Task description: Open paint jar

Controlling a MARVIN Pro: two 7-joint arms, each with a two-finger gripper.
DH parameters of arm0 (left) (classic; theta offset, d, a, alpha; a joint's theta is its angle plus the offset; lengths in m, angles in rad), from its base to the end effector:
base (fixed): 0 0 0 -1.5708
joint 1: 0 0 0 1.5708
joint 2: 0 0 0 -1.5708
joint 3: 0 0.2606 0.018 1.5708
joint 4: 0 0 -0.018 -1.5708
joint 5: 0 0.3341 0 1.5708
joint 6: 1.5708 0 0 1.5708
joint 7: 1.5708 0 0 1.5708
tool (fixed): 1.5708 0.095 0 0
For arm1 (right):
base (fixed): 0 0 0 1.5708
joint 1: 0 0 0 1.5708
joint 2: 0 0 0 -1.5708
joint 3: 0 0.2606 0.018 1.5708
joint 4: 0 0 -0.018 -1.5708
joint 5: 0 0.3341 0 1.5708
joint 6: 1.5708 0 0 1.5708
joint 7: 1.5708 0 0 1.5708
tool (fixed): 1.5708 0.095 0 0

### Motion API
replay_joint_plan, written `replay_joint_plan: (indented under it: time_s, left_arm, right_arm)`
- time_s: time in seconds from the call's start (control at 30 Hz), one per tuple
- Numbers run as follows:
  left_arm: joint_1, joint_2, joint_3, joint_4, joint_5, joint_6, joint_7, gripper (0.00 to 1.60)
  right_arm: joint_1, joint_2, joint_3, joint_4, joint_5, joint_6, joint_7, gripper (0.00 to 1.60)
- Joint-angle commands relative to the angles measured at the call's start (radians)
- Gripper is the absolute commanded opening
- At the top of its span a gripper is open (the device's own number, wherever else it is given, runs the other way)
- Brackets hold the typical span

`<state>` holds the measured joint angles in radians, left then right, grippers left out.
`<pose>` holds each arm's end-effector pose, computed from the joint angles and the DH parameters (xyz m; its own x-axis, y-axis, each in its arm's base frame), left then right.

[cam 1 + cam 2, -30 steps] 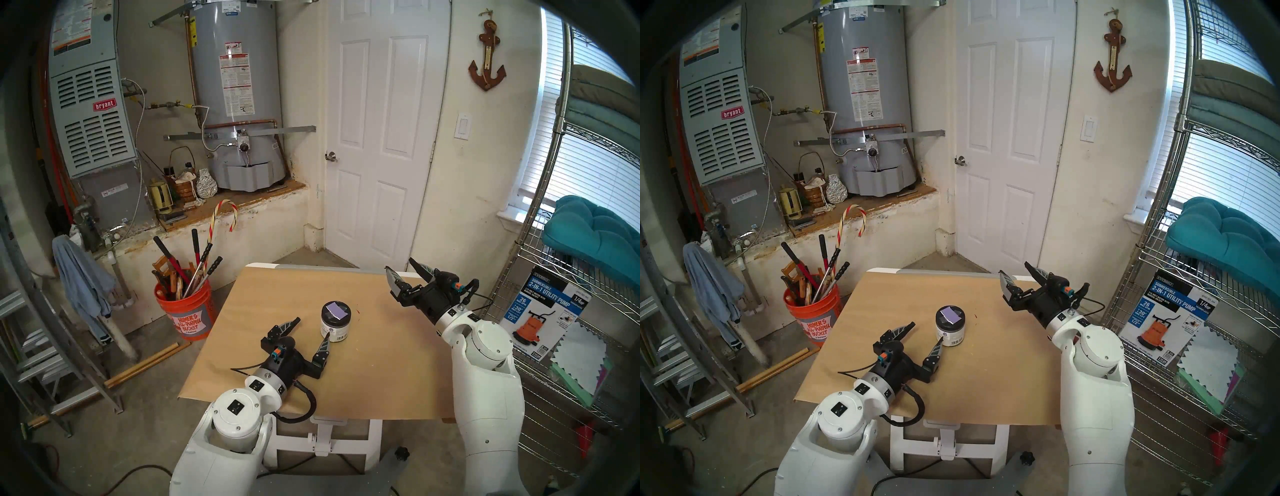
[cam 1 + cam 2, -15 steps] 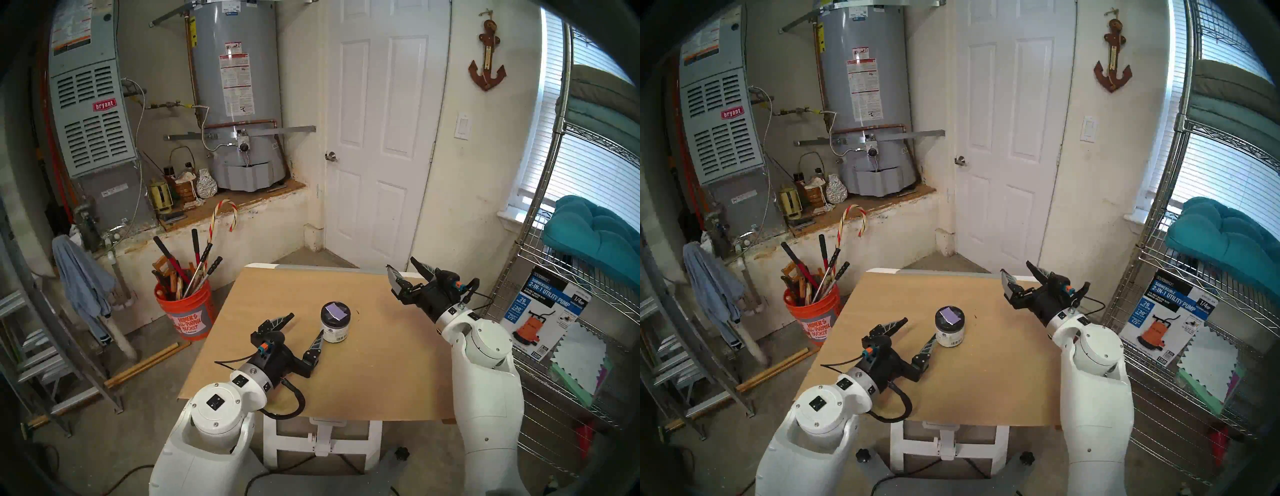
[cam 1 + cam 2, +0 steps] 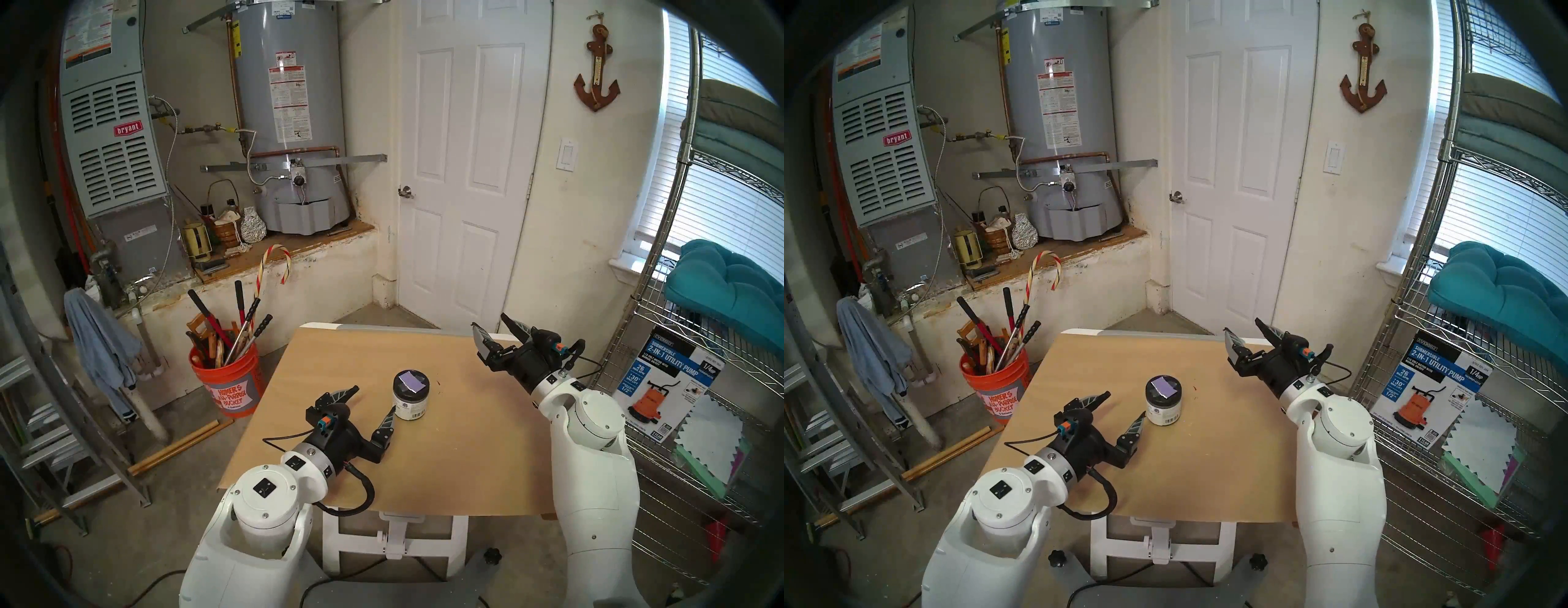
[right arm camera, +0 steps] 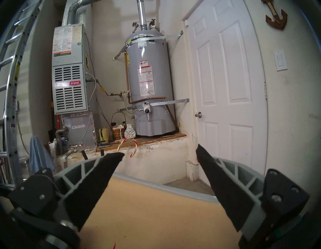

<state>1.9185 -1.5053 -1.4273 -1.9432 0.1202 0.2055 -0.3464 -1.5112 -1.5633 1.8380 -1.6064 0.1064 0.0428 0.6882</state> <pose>0.3405 -0.0807 -0.2830 0.1630 -0.1567 0.9741 -0.4748 -0.8779 -0.0618 0.4413 -0.0562 -0.2345 -0.0801 -0.0968 0.9921 0.4174 -0.9071 -0.0548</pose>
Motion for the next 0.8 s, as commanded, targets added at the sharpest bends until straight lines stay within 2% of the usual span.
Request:
replay_joint_plan:
  time_s: [0.0, 0.2, 0.37, 0.6, 0.7, 0.77]
  left_arm:
    - [-0.081, -0.024, 0.023, -0.023, 0.010, 0.073, 0.000, 1.60]
    - [-0.097, -0.005, 0.033, -0.023, 0.006, 0.128, -0.034, 1.60]
    - [-0.108, 0.001, 0.037, -0.008, 0.001, 0.132, -0.062, 1.60]
    - [-0.148, -0.019, 0.055, 0.045, 0.015, 0.115, -0.046, 1.60]
    - [-0.184, -0.013, 0.086, 0.083, 0.069, 0.126, -0.020, 1.60]
    - [-0.186, -0.032, 0.079, 0.096, 0.057, 0.114, -0.008, 1.60]
  right_arm:
    - [0.015, -0.002, 0.003, -0.032, 0.011, -0.003, 0.003, 1.60]
    - [0.015, -0.001, 0.009, -0.032, 0.017, -0.002, 0.004, 1.60]
    - [0.015, -0.001, 0.011, -0.034, 0.020, 0.000, 0.009, 1.60]
    - [0.016, -0.003, 0.013, -0.035, 0.022, 0.000, 0.011, 1.60]
    - [0.014, -0.004, 0.017, -0.039, 0.024, 0.002, 0.013, 1.60]
    - [0.014, -0.004, 0.018, -0.040, 0.024, 0.002, 0.013, 1.60]
